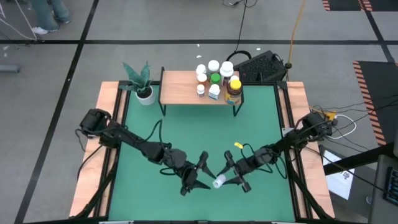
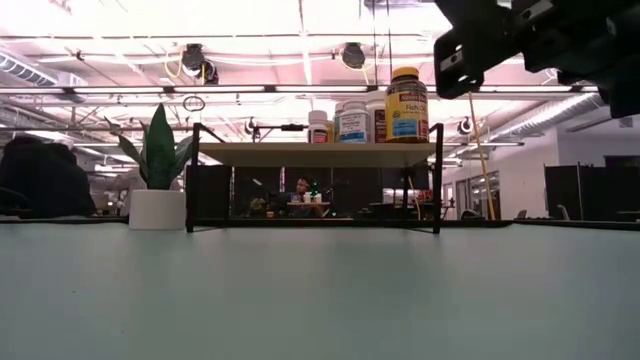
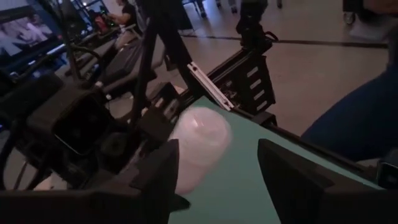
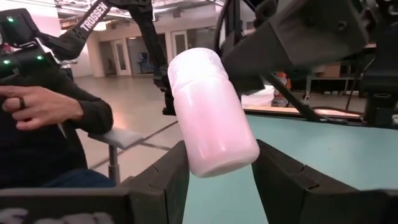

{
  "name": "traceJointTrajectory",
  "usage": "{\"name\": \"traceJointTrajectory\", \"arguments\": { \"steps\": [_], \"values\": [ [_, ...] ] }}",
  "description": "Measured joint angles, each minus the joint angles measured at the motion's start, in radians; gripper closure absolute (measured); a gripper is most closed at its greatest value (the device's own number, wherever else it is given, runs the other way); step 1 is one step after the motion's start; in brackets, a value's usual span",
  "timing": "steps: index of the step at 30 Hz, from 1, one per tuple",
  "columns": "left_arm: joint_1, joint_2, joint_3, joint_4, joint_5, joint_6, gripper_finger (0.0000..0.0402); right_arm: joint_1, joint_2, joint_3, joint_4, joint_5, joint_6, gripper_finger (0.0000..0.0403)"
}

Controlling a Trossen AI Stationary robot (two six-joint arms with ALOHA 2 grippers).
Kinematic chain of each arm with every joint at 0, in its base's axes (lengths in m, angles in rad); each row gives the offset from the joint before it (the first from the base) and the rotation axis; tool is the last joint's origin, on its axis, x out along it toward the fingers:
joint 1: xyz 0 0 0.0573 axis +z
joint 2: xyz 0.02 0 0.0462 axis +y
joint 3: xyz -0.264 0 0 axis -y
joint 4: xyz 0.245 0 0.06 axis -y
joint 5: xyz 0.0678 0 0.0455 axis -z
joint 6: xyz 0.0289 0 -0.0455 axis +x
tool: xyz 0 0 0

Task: Pick and place medicine bottles onto shelf by color
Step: Put the transparent pill bottle on the shelf

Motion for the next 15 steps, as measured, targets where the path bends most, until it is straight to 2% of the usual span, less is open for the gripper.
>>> {"name": "traceJointTrajectory", "arguments": {
  "steps": [9, 15],
  "values": [
    [0.005, 0.024, 0.000, 0.046, -0.023, -0.016, 0.0117, -0.008, 0.000, 0.000, -0.007, 0.034, 0.019, 0.0254],
    [0.007, 0.074, 0.000, 0.118, -0.026, -0.001, 0.0111, -0.025, 0.000, 0.036, -0.112, 0.052, 0.056, 0.0252]
  ]
}}
